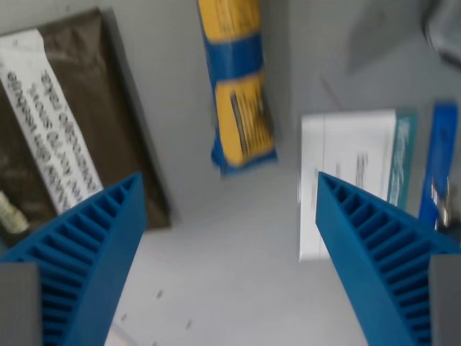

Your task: Move above the blue bag

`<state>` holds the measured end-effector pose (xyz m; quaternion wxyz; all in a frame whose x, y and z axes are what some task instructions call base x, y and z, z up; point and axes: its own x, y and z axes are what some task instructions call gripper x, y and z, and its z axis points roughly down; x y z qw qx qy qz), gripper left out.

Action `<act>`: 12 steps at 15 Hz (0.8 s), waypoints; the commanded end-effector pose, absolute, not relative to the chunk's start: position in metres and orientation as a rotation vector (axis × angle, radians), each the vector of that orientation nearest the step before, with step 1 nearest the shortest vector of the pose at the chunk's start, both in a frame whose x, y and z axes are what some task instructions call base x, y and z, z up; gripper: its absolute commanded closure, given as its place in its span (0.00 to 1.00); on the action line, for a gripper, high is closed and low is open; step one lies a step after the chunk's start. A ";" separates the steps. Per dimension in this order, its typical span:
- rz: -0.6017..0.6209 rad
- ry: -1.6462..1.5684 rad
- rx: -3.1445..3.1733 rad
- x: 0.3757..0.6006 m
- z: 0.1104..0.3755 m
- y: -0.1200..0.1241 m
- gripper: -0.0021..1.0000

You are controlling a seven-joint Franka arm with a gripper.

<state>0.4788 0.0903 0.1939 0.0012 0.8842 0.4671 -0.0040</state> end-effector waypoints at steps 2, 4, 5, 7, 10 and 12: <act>0.009 1.892 2.630 0.495 0.180 0.104 0.00; 0.017 1.916 2.615 0.499 0.173 0.110 0.00; 0.022 1.914 2.616 0.501 0.170 0.112 0.00; 0.029 1.918 2.612 0.504 0.164 0.116 0.00; 0.035 1.910 2.614 0.508 0.158 0.121 0.00; 0.036 1.901 2.619 0.510 0.154 0.123 0.00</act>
